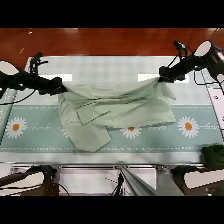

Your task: Fold the shirts.

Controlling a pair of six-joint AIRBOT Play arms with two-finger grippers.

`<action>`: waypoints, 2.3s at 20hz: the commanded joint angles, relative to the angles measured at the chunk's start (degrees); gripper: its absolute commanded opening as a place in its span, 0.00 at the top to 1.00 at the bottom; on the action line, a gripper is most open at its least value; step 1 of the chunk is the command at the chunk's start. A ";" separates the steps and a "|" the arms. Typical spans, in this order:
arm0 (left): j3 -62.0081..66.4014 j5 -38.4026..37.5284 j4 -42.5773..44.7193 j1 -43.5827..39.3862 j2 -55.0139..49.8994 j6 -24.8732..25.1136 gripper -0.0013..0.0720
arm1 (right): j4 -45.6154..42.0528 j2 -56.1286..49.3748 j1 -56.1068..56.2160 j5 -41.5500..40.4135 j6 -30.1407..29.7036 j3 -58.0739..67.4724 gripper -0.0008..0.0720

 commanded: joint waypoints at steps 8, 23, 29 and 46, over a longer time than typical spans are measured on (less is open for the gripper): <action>10.86 -25.51 6.34 15.76 2.95 -2.84 0.23 | -12.41 11.34 -10.67 19.10 -4.85 5.57 0.34; -33.29 -4.76 -1.62 16.15 10.95 4.70 0.06 | 7.50 16.02 -25.77 13.31 -13.53 -18.97 0.30; -33.29 9.73 -8.39 8.94 6.64 3.54 0.24 | 7.85 16.02 -25.77 12.90 -13.62 -18.97 0.30; -33.29 8.59 -8.17 8.11 6.47 3.19 0.93 | 12.15 16.02 -29.27 2.01 -13.62 -38.34 0.16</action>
